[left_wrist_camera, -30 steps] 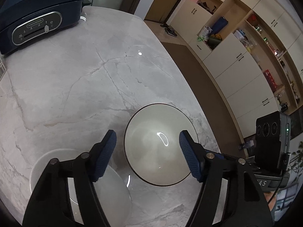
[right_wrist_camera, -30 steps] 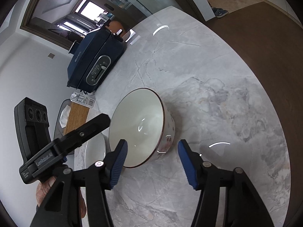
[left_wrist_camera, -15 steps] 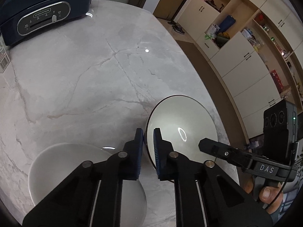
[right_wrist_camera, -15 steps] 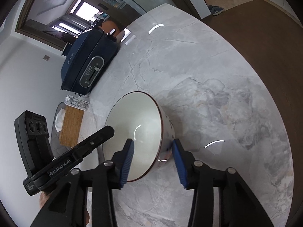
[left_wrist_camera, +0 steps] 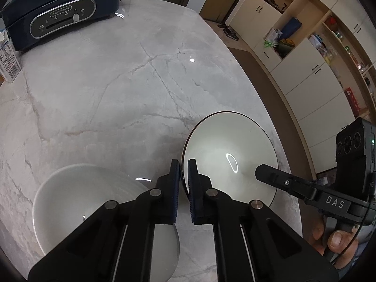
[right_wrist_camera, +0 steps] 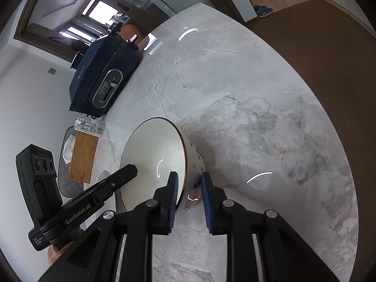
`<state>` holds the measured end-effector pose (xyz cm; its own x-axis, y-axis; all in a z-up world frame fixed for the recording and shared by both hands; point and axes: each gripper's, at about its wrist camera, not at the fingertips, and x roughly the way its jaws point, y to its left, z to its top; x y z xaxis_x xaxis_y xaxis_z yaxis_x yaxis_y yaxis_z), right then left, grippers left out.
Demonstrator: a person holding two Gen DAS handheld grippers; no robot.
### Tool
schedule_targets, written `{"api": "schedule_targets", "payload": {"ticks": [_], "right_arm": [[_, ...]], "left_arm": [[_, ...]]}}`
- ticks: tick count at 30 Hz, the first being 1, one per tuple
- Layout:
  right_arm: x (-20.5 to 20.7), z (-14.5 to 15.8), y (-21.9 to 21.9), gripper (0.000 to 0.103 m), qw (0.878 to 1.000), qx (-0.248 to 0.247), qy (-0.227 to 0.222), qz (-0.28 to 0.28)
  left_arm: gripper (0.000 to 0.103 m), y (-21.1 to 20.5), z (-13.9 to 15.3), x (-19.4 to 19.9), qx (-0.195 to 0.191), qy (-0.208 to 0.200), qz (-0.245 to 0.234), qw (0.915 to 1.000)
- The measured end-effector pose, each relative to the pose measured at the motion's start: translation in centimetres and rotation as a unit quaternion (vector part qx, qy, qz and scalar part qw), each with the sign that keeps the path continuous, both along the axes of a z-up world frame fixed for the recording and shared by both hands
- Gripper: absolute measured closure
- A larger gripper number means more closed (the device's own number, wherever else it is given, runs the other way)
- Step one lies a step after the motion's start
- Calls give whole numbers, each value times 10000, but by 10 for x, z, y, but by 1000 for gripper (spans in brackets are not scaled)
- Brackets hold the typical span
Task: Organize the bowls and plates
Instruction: 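Carry the pink floral bowl toward the stack and lower it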
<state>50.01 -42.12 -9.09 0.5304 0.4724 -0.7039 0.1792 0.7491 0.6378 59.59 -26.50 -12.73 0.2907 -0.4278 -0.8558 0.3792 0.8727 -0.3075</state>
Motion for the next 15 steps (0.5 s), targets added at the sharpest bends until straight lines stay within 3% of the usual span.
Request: {"api": "schedule_targets", "payload": {"ticks": [15], "right_arm": [[-26,24,2,84,9999,-138,-38,90]], "left_arm": [[98,12,30,-34,5,-54,-107,9999]]}}
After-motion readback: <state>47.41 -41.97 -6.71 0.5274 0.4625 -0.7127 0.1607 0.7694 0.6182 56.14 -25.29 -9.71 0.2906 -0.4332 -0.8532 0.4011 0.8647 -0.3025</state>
